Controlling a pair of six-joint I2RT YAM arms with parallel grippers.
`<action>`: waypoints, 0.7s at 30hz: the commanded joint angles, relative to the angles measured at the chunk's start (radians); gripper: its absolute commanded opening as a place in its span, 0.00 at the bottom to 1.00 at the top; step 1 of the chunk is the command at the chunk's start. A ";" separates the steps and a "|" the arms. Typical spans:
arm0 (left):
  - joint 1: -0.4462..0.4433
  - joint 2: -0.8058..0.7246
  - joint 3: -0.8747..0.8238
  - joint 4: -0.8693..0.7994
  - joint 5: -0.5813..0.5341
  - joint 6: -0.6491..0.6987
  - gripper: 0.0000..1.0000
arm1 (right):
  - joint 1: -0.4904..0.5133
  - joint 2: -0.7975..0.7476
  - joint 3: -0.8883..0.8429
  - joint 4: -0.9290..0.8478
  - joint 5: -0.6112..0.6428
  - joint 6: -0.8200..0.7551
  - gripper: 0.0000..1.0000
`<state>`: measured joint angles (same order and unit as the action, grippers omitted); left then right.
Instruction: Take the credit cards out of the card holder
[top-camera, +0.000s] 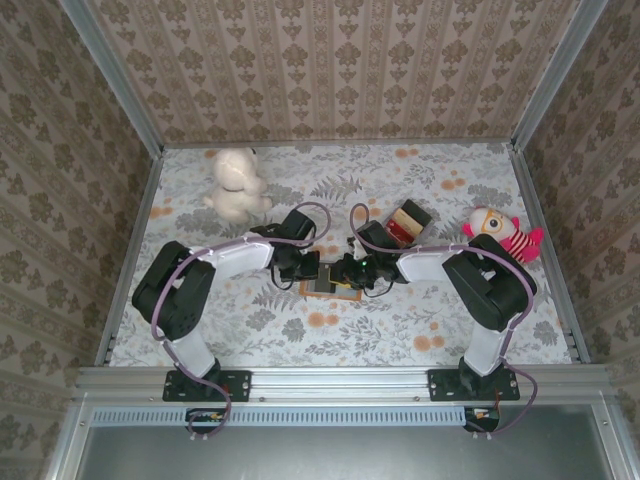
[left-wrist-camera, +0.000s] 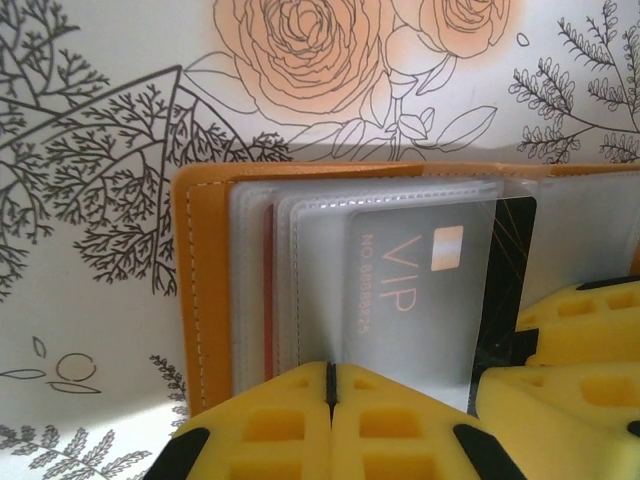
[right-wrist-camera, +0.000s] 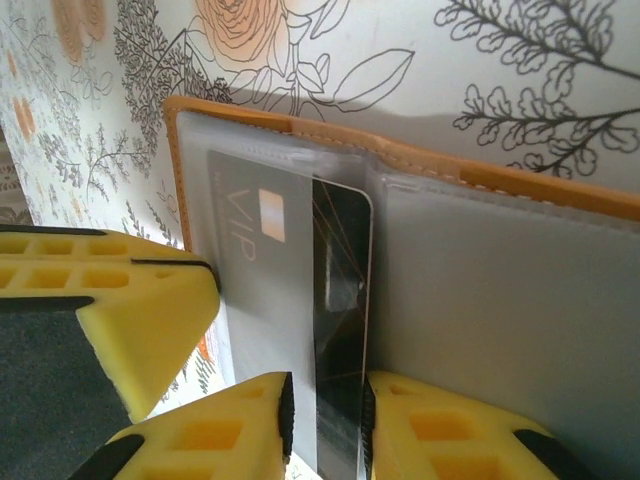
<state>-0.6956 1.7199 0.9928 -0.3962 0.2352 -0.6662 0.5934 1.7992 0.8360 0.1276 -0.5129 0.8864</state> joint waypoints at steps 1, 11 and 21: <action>-0.011 0.024 -0.028 -0.037 -0.032 -0.022 0.02 | -0.008 0.028 -0.019 0.002 -0.002 -0.011 0.26; -0.011 0.020 -0.037 -0.052 -0.063 -0.034 0.02 | -0.020 0.014 -0.035 0.002 -0.005 -0.013 0.10; -0.006 0.009 -0.040 -0.072 -0.084 -0.022 0.02 | -0.069 -0.055 -0.072 -0.069 0.001 -0.078 0.04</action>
<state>-0.7010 1.7176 0.9890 -0.3927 0.2111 -0.6849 0.5438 1.7706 0.7918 0.1429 -0.5468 0.8497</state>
